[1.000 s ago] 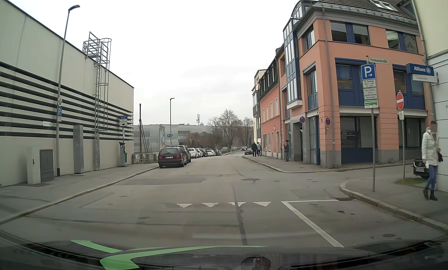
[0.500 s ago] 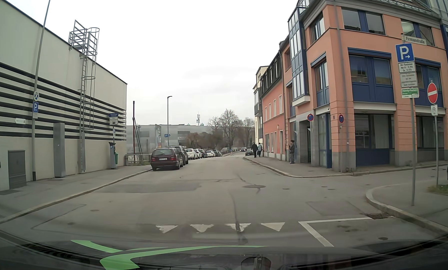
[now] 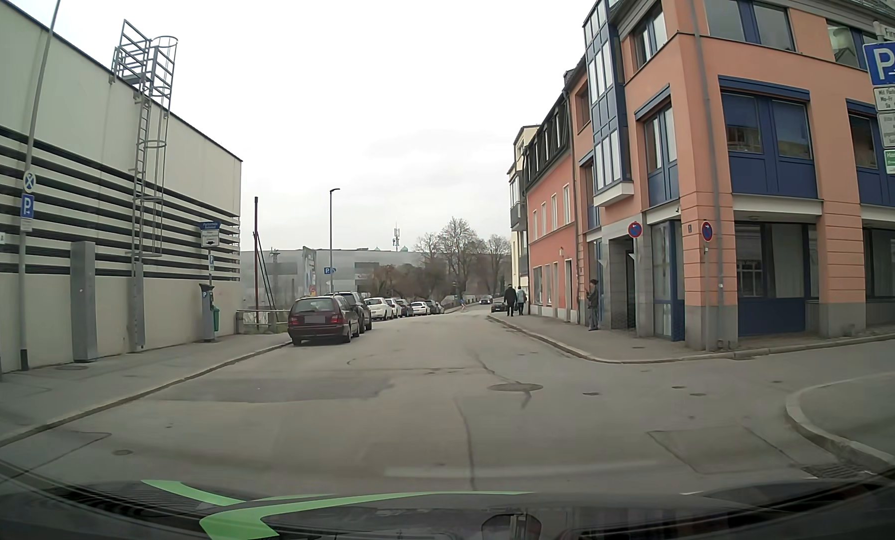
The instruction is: Follow the waypoints while adhering to traffic rules and regulations
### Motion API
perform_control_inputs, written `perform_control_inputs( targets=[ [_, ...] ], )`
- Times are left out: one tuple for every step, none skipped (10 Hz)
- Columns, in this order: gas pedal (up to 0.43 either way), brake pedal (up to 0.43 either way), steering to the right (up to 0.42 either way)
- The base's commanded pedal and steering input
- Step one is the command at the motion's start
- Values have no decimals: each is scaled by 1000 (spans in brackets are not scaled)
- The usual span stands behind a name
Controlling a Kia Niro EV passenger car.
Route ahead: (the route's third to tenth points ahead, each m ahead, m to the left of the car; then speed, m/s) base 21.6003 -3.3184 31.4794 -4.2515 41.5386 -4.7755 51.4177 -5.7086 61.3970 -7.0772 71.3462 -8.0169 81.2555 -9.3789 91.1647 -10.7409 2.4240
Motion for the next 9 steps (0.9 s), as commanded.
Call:
perform_control_inputs(
  targets=[
    [0,238,-3],
    [0,232,-3],
    [0,213,-3],
    [0,207,-3],
    [0,177,-3],
    [0,0,-3],
    [0,0,-3],
    [0,0,-3],
    [0,0,-3]
  ],
)
